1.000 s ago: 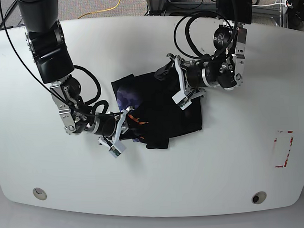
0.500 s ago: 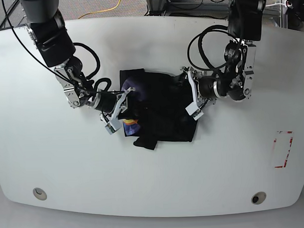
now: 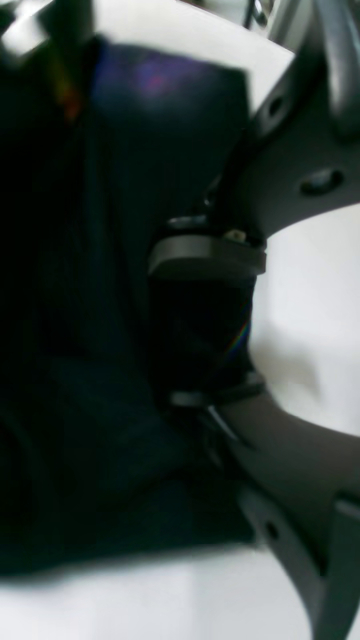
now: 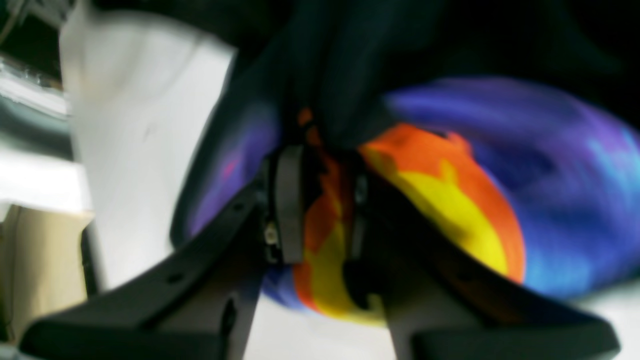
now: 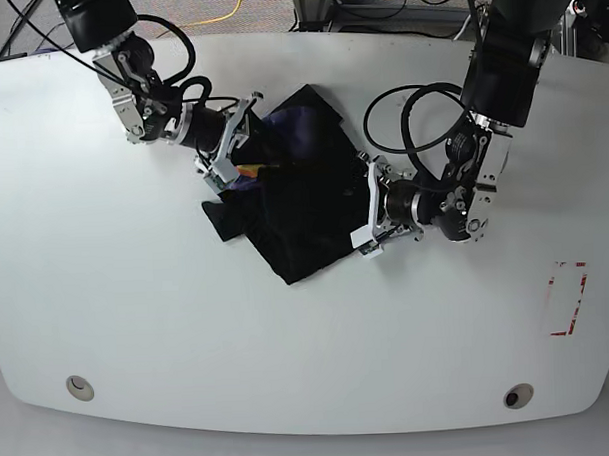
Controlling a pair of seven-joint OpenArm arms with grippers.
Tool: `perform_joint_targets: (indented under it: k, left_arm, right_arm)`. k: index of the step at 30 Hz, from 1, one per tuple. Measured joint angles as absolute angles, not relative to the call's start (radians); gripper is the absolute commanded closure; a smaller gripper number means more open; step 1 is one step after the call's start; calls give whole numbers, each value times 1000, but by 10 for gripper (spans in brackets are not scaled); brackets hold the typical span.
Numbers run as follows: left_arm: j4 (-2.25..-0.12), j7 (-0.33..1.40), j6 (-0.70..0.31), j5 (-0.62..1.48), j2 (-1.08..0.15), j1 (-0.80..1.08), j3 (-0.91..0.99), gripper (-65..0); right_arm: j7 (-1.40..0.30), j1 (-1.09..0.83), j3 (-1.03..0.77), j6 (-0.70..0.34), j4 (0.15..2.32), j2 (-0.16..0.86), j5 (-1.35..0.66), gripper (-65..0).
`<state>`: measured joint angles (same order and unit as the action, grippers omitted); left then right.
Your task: Layout the t-shirt on the table in an organized manner, then fold the t-shirt properly
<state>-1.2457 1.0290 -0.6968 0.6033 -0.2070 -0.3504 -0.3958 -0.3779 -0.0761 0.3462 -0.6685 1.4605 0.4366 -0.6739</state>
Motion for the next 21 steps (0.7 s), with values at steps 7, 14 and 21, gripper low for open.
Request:
perform_joint_targets:
  k: [7, 14, 21]
  left_arm:
    - [-1428, 1079, -696, 603, -237, -360, -404, -253]
    - [-1624, 1111, -694, 602, -238, -298, -393, -253]
    - [-1662, 1121, -697, 598, -207, -188, -406, -253]
  right_arm:
    - [-535, -138, 199, -642, 1734, 431, -677, -130]
    - [-619, -78, 138, -630, 1856, 437, -678, -132]
    - [-630, 19, 148, -635, 1768, 427, -680, -132]
